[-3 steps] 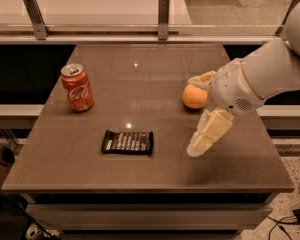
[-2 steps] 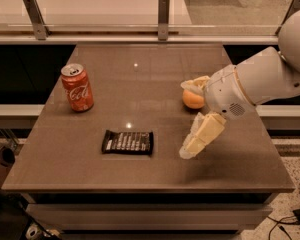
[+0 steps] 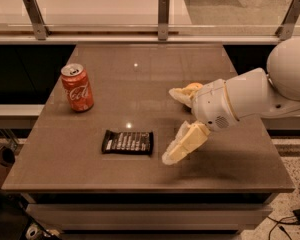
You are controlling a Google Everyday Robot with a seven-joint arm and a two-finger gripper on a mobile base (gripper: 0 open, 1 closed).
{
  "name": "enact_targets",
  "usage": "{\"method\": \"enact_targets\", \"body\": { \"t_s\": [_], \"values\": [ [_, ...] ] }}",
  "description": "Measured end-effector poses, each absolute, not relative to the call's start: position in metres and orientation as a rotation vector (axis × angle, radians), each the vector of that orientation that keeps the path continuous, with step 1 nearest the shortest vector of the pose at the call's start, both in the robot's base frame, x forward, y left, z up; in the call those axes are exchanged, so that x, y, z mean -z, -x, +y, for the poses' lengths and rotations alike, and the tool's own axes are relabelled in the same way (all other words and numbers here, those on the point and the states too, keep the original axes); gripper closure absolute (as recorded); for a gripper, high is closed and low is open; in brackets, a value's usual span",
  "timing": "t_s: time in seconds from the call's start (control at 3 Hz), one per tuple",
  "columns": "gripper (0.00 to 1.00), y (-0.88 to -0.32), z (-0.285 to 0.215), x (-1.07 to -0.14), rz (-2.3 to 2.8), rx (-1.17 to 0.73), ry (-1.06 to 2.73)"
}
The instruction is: Pick rxbar chocolate
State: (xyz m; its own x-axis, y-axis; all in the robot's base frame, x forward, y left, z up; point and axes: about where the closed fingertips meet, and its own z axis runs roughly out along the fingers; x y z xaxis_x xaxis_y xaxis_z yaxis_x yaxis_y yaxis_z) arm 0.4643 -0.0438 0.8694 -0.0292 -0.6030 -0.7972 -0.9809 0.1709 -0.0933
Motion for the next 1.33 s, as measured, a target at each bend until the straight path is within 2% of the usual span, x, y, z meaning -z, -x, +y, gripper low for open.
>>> {"method": "enact_targets", "body": {
  "t_s": [1.33],
  "values": [
    [0.00,-0.469,-0.004,-0.847,1.609,-0.753,1.427]
  ]
}}
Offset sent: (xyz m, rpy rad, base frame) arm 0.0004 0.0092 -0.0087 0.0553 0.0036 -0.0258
